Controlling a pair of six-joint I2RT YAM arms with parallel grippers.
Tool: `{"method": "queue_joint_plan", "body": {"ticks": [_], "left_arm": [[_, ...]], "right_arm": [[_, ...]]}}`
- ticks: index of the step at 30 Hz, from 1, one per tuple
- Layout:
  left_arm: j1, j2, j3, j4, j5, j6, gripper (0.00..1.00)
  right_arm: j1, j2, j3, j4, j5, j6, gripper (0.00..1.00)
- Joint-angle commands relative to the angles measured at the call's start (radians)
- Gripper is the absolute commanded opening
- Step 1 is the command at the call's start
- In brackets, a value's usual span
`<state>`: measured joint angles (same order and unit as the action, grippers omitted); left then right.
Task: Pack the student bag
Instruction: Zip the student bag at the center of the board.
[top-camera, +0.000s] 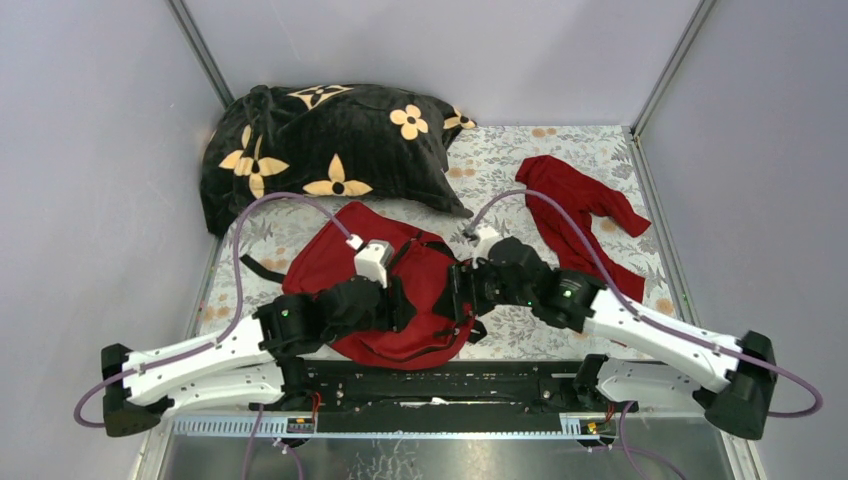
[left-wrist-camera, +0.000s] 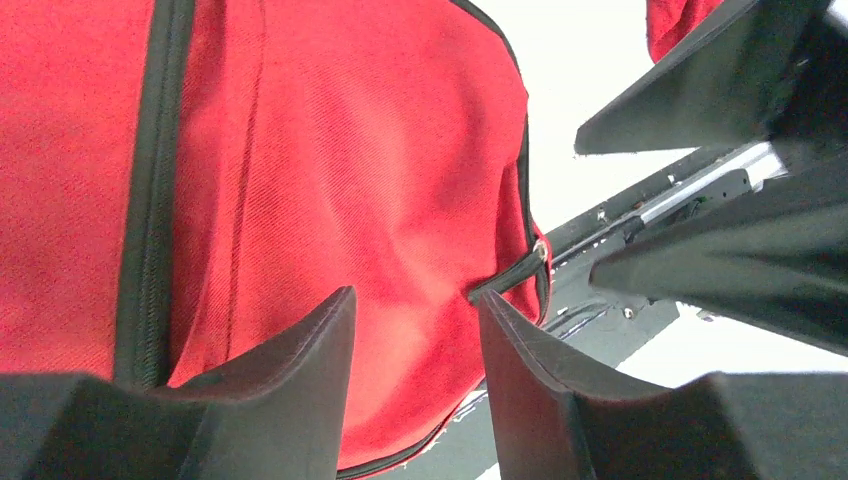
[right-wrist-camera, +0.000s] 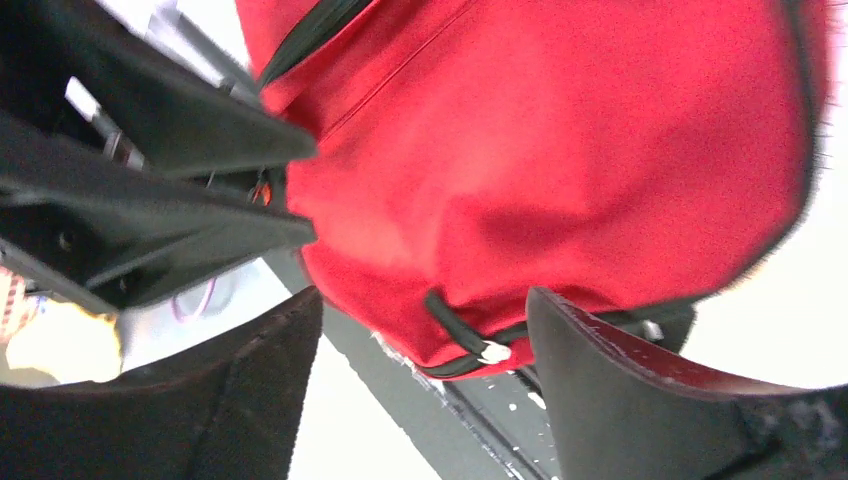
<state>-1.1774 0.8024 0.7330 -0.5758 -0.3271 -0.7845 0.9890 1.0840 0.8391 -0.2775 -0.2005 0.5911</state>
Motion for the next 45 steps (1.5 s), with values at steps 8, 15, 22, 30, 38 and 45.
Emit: {"method": "queue_joint_plan", "body": {"ticks": [8, 15, 22, 30, 38, 45], "left_arm": [[-0.241, 0.539, 0.464, -0.173, -0.242, 0.083, 0.72], [-0.261, 0.614, 0.483, -0.221, -0.141, 0.115, 0.75], [-0.06, 0.388, 0.245, -0.006, 0.158, 0.202, 0.67], [-0.024, 0.436, 0.217, 0.052, 0.305, 0.324, 0.6], [-0.022, 0.552, 0.245, 0.034, 0.298, 0.394, 0.48], [-0.022, 0.547, 0.237, 0.052, 0.254, 0.393, 0.23]], "right_arm": [[-0.414, -0.233, -0.107, -0.265, 0.129, 0.052, 0.85], [-0.429, -0.248, -0.2, -0.182, -0.004, 0.11, 0.83], [-0.429, -0.23, -0.214, -0.131, -0.058, 0.108, 0.79], [-0.429, -0.23, -0.263, -0.07, -0.079, 0.138, 0.76], [-0.429, -0.22, -0.297, -0.043, -0.087, 0.14, 0.77], [-0.429, -0.179, -0.292, -0.02, -0.102, 0.133, 0.79]]}}
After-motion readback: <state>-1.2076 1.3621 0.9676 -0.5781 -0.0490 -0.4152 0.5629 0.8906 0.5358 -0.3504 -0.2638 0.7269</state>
